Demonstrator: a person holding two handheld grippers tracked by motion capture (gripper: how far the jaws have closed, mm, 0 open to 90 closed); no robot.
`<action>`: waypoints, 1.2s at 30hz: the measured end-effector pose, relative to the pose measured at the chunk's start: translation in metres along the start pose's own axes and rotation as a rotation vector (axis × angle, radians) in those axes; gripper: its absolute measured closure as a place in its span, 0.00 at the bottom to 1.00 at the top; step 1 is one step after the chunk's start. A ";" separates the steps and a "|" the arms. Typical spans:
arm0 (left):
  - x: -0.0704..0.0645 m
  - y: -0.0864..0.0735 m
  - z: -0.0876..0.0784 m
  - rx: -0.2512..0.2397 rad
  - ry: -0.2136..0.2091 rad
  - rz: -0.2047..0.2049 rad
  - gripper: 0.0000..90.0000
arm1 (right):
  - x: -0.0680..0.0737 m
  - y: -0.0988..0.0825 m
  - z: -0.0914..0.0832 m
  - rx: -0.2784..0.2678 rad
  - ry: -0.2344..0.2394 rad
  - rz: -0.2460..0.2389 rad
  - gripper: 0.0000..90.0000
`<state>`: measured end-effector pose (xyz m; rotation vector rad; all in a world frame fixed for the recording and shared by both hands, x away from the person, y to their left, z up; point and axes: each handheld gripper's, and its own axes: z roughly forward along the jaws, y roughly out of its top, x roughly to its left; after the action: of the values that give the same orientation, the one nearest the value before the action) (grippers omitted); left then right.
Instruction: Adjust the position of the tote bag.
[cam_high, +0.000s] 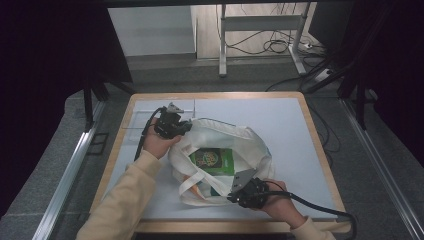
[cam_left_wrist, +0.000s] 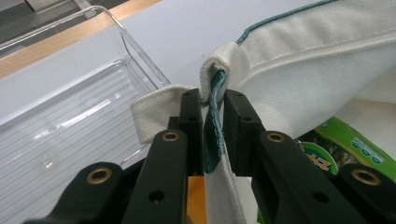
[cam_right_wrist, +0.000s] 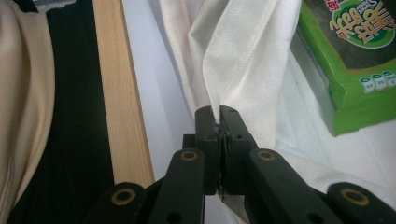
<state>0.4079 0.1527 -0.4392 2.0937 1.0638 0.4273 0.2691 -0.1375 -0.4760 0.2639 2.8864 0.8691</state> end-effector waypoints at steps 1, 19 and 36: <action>0.000 -0.001 -0.001 -0.002 -0.006 0.000 0.87 | 0.000 0.000 0.000 0.000 -0.001 -0.001 0.97; -0.004 -0.015 -0.041 -0.094 -0.107 0.035 0.59 | -0.006 0.001 -0.013 -0.054 -0.021 0.035 0.76; -0.050 -0.018 -0.067 0.003 -0.183 0.189 0.98 | -0.039 0.022 -0.049 -0.144 -0.131 0.136 0.99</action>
<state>0.3293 0.1512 -0.4061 2.1976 0.7652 0.3182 0.3018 -0.1532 -0.4205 0.4882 2.6955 1.0350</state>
